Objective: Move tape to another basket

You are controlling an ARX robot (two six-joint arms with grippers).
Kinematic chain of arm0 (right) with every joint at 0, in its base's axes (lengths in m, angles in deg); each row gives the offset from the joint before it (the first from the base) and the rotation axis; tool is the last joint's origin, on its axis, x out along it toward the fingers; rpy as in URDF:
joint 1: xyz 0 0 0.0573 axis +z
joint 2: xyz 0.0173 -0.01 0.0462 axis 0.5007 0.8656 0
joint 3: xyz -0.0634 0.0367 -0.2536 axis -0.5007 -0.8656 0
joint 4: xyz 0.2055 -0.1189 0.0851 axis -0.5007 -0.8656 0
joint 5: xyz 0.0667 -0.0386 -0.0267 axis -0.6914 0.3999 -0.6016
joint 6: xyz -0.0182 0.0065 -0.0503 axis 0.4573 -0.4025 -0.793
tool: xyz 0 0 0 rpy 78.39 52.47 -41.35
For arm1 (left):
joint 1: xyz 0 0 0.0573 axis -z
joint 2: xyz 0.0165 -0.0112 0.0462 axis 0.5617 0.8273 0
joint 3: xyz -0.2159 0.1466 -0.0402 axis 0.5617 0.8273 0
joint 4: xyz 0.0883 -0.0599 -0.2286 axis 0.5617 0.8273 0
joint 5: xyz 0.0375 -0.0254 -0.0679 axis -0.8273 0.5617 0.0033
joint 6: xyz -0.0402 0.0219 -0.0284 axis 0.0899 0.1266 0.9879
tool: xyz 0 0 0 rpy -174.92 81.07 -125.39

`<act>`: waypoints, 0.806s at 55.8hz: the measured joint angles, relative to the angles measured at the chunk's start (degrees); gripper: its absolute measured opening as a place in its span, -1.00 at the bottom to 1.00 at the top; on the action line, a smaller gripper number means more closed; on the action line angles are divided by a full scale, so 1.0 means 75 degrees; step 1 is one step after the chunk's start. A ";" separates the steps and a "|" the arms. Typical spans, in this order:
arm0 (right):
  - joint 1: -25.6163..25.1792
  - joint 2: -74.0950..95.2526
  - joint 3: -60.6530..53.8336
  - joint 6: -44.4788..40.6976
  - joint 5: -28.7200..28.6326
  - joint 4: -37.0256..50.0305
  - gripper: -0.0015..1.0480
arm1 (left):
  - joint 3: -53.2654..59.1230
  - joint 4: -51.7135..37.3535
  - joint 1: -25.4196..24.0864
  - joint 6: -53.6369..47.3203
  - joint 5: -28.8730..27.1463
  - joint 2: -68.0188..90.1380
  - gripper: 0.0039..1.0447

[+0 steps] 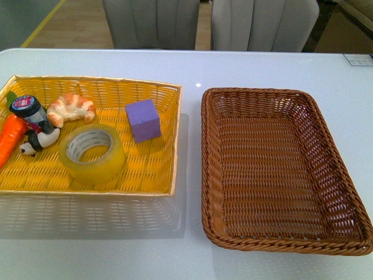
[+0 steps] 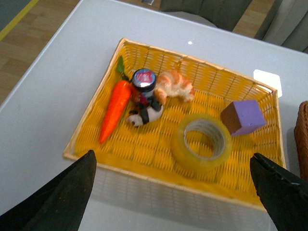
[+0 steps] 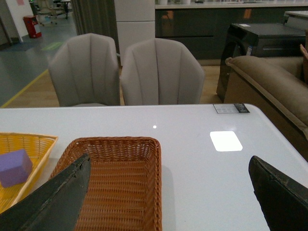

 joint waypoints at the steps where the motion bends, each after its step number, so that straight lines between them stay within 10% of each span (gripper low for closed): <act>1: 0.0000 0.0000 0.0000 0.0000 -0.0003 0.0000 0.83 | -0.0093 -0.0323 0.0000 -0.0029 0.0017 0.0417 0.83; 15: 0.0000 0.0000 0.0000 0.0000 0.0000 0.0000 0.83 | -0.1594 -0.3177 0.0035 -0.0367 0.0396 0.5409 0.83; 45: 0.0000 0.0000 -0.0003 0.0003 0.0000 0.0000 0.83 | -0.3547 -0.3424 0.0341 -0.0860 0.0423 0.8976 0.83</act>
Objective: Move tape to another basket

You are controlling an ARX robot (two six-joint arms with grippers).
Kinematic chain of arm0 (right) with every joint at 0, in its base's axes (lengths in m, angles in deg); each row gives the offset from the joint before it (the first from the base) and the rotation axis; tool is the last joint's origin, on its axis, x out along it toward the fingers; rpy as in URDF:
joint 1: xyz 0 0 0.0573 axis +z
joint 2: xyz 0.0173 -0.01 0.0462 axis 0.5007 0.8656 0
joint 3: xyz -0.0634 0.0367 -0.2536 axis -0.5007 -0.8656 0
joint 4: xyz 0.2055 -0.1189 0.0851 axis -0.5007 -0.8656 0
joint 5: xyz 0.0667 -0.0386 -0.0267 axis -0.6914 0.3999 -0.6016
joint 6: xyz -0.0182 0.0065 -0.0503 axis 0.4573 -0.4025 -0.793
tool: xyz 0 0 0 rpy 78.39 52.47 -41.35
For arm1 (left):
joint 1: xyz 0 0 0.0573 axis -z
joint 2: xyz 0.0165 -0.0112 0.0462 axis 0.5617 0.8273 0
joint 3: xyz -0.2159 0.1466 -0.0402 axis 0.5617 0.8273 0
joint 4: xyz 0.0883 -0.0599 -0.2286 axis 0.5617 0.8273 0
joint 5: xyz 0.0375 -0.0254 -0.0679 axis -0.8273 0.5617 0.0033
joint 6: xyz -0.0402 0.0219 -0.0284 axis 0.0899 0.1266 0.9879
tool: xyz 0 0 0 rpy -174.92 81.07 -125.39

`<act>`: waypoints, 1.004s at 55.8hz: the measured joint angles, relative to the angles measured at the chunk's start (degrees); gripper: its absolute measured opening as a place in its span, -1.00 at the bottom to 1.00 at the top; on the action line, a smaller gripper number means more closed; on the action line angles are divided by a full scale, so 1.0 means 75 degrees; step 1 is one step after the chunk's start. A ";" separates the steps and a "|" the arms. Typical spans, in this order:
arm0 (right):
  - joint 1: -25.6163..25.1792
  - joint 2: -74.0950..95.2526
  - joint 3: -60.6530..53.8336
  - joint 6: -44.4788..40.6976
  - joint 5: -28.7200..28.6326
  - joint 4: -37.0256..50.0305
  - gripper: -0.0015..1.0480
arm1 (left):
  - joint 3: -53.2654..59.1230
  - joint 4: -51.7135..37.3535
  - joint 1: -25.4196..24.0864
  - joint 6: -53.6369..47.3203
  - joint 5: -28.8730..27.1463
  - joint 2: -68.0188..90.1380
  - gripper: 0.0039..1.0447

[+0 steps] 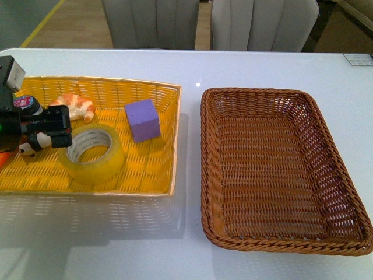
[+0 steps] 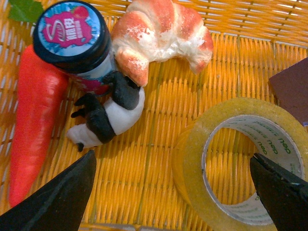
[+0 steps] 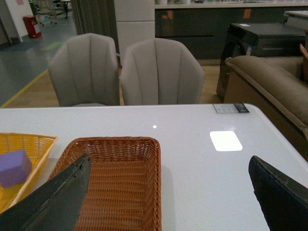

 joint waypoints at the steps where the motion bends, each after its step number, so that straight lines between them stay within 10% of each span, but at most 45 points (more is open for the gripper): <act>1: 0.0000 0.0003 0.0003 0.0000 -0.0003 0.0000 0.83 | -0.0064 0.0015 0.0009 -0.0006 0.0000 0.0085 0.83; 27: 0.0000 0.0000 0.0003 0.0000 -0.0003 0.0000 0.83 | -0.1046 0.0248 0.0219 -0.0216 0.0023 0.1411 0.83; 56: 0.0000 0.0000 0.0000 -0.0003 0.0000 0.0000 0.83 | -0.1105 0.0519 0.0361 -0.0245 -0.0006 0.1373 -0.66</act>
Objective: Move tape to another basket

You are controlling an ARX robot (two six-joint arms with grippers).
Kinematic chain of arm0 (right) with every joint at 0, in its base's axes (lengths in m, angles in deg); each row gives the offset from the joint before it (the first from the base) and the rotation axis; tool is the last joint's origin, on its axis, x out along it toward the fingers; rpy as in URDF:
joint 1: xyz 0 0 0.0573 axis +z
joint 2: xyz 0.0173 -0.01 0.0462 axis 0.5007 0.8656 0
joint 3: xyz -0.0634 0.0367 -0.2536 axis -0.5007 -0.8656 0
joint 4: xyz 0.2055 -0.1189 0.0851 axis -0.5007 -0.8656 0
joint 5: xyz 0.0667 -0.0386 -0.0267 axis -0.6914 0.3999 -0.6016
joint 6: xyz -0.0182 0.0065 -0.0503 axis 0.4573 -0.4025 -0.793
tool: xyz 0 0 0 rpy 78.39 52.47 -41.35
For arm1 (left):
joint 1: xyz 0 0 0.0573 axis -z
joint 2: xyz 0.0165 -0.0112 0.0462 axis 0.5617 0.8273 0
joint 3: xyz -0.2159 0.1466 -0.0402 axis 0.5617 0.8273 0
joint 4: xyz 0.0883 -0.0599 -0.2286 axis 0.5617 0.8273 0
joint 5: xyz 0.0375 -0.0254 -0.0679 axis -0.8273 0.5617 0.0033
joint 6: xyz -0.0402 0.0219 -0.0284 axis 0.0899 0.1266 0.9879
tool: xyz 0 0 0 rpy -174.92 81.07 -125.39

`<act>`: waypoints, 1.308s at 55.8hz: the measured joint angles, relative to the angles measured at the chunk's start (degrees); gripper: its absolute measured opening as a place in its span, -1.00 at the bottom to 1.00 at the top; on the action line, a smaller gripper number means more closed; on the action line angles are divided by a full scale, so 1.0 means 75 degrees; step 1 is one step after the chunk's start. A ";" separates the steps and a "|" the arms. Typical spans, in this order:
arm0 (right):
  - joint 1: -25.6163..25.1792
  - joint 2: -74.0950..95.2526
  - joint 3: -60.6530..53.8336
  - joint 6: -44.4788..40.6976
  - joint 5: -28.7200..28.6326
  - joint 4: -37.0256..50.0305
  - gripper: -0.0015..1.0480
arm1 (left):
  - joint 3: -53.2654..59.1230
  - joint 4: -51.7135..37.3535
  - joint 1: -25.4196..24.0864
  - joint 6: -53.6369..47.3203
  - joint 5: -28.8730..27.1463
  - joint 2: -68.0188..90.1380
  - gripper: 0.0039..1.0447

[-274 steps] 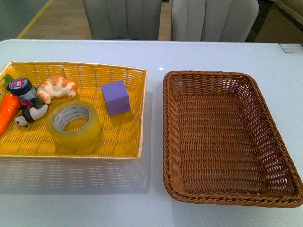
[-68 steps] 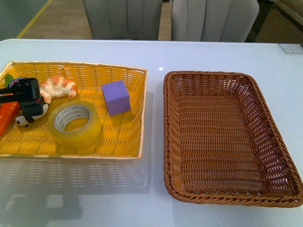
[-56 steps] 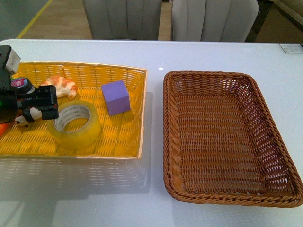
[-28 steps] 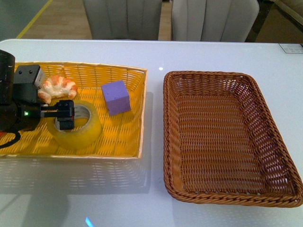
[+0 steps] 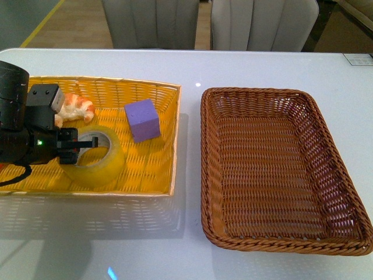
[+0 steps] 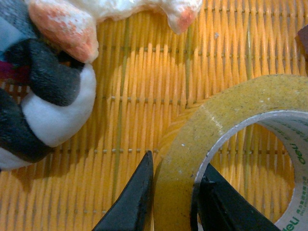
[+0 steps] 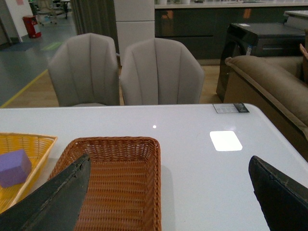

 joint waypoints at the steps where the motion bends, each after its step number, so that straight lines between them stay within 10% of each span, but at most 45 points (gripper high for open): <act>1: 0.0000 0.0000 0.0003 0.0000 0.0000 0.0000 0.83 | 0.0029 0.0000 -0.0006 0.0000 -0.0003 -0.0050 -0.67; 19: 0.0000 0.0000 0.0003 0.0000 0.0000 0.0000 0.83 | 0.0504 0.0149 0.0233 -0.0140 -0.0003 -0.1641 -0.69; 46: 0.0000 0.0003 0.0003 0.0003 0.0000 0.0000 0.83 | -0.1897 0.1877 0.2850 0.0959 -0.0175 -0.1253 -0.70; 73: 0.0000 0.0000 0.0003 0.0000 -0.0003 0.0000 0.83 | -0.3739 0.2658 0.3966 0.1492 -0.0058 0.0181 -0.70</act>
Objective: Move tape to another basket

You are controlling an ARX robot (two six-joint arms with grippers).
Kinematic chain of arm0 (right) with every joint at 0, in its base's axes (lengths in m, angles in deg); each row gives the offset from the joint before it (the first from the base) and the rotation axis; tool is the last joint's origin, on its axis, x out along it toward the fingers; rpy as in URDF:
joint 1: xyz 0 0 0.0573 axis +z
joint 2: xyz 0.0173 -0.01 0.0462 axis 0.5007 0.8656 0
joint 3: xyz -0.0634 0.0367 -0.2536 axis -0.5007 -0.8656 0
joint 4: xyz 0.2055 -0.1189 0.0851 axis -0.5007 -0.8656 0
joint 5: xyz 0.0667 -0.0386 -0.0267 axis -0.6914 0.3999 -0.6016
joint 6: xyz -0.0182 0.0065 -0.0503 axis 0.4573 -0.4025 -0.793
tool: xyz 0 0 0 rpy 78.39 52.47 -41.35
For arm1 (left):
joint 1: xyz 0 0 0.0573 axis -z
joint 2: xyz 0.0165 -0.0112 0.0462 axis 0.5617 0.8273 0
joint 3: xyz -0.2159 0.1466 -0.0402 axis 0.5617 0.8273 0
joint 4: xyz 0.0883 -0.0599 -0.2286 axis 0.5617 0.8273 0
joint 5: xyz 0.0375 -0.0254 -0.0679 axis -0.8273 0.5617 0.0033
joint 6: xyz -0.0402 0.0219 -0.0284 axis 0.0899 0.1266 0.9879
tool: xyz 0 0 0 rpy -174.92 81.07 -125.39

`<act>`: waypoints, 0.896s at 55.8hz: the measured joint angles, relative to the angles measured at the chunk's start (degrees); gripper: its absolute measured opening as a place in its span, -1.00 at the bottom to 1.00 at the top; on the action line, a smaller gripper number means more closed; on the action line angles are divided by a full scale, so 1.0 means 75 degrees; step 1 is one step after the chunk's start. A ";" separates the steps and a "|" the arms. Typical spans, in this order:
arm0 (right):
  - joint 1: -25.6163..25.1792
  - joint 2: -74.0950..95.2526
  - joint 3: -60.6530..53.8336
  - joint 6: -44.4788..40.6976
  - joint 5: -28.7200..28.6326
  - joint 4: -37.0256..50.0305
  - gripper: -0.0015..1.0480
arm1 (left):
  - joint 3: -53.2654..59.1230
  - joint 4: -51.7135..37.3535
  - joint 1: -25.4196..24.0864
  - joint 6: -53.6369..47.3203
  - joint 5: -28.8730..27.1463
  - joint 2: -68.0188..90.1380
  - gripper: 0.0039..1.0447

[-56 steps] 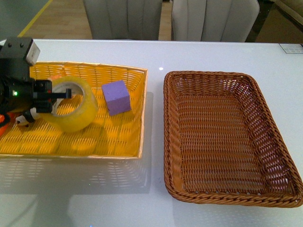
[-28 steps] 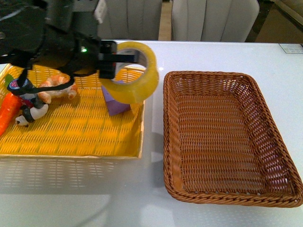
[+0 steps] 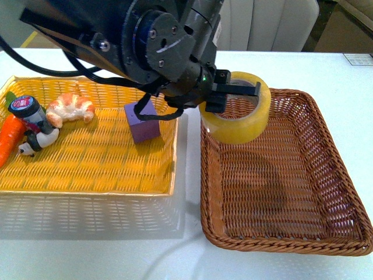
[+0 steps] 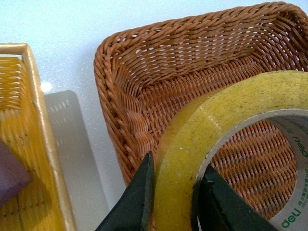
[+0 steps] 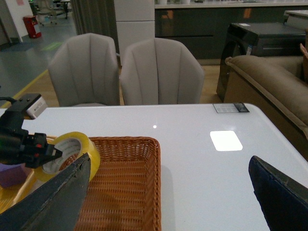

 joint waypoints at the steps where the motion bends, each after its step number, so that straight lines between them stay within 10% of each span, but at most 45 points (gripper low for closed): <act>1: 0.0000 0.0000 0.0000 0.0000 0.0003 0.0000 0.83 | -0.0035 0.0023 0.0023 0.0017 0.0015 0.0035 -0.70; 27: 0.0000 0.0000 -0.0003 0.0003 0.0003 0.0000 0.83 | -0.0361 0.0184 0.0323 0.0271 0.0099 0.0557 -0.70; 50: 0.0000 0.0000 -0.0003 0.0003 0.0003 0.0000 0.83 | -0.0169 -0.0079 0.0370 0.0452 0.0207 0.0443 0.51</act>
